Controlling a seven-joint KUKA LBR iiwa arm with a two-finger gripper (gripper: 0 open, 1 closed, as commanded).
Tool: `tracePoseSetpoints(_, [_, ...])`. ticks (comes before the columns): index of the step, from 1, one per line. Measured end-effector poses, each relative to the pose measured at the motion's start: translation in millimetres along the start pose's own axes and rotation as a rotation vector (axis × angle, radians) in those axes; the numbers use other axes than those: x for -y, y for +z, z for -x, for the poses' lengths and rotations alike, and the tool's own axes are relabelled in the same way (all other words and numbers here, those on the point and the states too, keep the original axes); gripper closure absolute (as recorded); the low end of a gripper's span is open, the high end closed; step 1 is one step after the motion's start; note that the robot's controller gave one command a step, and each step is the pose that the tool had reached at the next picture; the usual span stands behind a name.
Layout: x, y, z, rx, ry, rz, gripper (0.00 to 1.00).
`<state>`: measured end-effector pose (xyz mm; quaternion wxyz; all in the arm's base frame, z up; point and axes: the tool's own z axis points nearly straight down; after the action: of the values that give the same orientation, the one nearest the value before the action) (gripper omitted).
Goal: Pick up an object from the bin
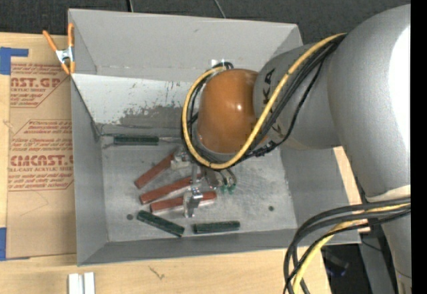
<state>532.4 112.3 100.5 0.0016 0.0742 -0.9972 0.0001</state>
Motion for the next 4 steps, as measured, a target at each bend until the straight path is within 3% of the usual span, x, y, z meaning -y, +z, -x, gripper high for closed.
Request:
tracePoseSetpoints(1, [2, -11, -9.3, 0.002, 0.032, 0.001, 0.00])
tracePoseSetpoints(2, [2, 22, -9.1, 0.003, 0.107, 0.002, 0.00])
tracePoseSetpoints(3, [1, 24, -16.5, 0.031, 0.000, 0.002, 1.00])
tracePoseSetpoints(4, [1, 24, -16.5, 0.031, 0.000, 0.002, 1.00])
